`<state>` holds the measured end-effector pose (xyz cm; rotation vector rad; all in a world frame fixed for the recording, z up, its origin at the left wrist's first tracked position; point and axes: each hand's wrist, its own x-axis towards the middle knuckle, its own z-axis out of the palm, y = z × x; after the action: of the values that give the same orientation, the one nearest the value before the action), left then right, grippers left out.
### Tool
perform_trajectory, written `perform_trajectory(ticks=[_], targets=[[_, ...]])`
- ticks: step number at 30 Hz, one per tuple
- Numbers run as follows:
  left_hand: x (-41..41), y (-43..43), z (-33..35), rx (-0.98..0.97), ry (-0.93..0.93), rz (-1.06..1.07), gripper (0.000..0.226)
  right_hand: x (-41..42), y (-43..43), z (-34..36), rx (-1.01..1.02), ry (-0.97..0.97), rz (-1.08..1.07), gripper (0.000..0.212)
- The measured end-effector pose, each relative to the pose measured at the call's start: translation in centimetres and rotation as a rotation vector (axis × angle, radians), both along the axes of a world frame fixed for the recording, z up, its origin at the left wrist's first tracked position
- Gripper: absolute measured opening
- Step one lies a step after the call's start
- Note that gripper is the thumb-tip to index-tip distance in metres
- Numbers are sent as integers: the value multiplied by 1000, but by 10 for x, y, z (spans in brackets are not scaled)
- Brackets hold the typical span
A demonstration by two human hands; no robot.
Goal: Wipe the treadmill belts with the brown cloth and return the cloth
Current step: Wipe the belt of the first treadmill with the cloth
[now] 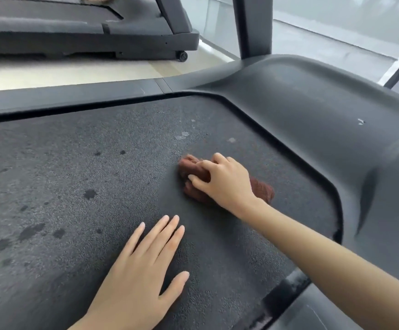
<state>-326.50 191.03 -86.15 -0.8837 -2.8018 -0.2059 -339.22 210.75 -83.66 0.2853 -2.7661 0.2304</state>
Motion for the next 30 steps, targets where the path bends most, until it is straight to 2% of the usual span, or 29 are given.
perform_trajectory(ticks=[2,4,6,8,10,15,18,20,23,25,27,30], targets=[[1,-1,1,0,-7,1,65,-11,29,4,34,-13,-90,38],[1,0,1,8,-20,7,65,-32,64,9,31,-42,-296,42],[1,1,2,28,-31,19,66,-47,82,11,-37,-53,-478,45],[1,3,3,37,-46,26,66,-55,75,8,-87,-70,-551,44],[2,3,5,40,-69,32,65,-51,48,8,-112,-82,-501,41],[7,3,17,-8,-84,71,63,-12,-43,1,-81,-75,-148,40],[16,-10,24,-51,-87,51,60,4,-55,5,-30,-72,9,40],[30,-38,23,-63,-88,84,59,2,-22,10,-16,-92,-55,39],[62,-96,19,-51,-114,218,60,-3,36,16,-63,-97,-269,37],[78,-121,18,-66,-155,281,63,-7,39,17,-100,-128,-348,37],[87,-128,17,-52,-194,303,62,-4,4,16,-90,-139,-305,39],[90,-122,17,-23,-211,338,59,17,-85,11,-93,-122,-78,41]])
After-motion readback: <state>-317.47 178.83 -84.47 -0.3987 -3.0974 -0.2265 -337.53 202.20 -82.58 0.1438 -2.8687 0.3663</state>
